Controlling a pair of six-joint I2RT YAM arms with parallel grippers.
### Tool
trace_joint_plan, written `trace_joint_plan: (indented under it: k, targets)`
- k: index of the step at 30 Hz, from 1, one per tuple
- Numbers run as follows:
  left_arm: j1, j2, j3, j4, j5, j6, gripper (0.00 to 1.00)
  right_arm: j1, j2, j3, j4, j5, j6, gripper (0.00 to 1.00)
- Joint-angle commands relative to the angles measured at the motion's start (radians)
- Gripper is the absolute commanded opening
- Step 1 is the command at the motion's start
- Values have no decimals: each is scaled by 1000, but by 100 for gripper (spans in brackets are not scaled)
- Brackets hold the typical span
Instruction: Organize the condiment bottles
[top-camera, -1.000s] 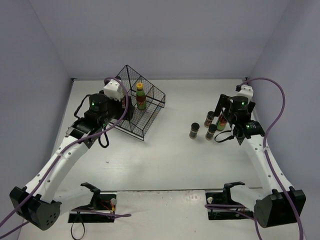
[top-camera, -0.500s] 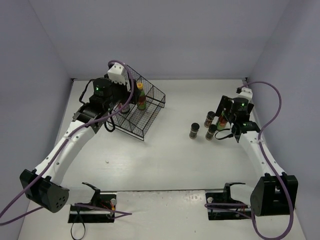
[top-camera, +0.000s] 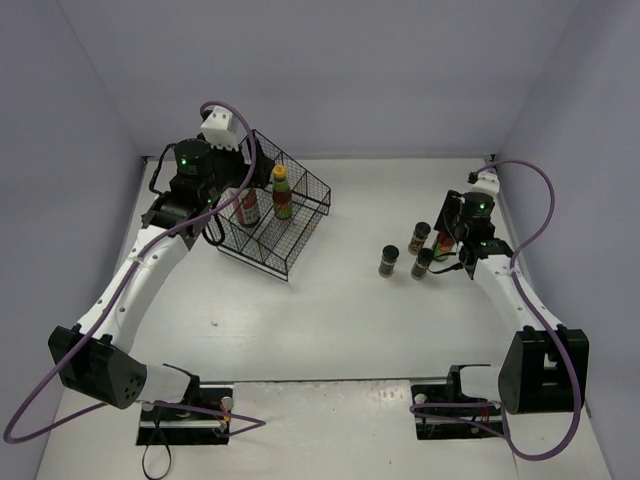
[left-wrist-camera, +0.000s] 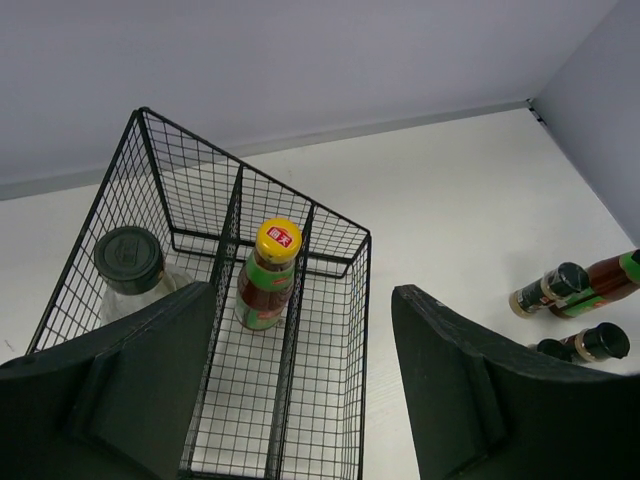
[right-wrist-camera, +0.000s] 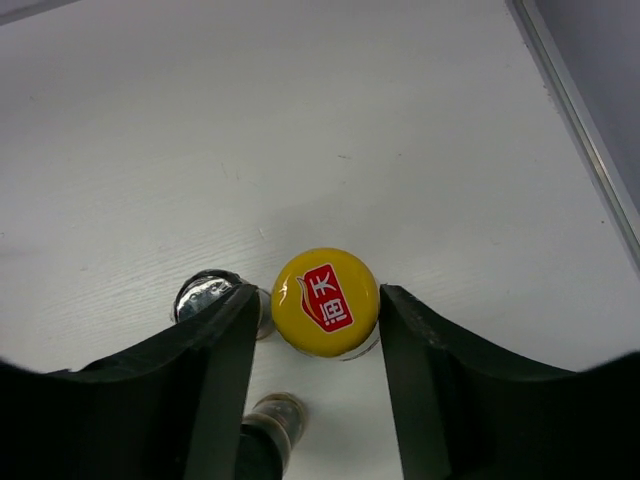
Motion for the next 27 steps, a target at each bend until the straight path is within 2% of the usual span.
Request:
trace_joint_plan:
  k: [1,4,5,8,9,12,16,22,27]
  targets:
    - [-2,-2,77,85,25,9,71,-6,-2,1,97,20,-5,49]
    - [-4,4,92,85,28,18,71,-6,-10,-3,97,34,-11,31]
    - [-4,4,98,85,28,21,71,-6,-11,3,95,38,-17,22]
    - [-10,7,103,84,28,31,71,-6,-33,12,86,45,-24,9]
    - [-13,7,103,82,28,32,71,-5,-40,24,80,45,-29,1]
    - [-37,5,97,73,7,47,71,3,-82,59,55,54,-53,0]
    - [-145,-4,87,38,-84,153,71,35,-149,131,-8,66,-96,0]
    - [-205,-19,63,41,-141,166,71,173,-198,285,-114,132,-176,0]
    - [-265,-42,35,35,-209,192,71,198,-229,391,-196,33,-187,0]
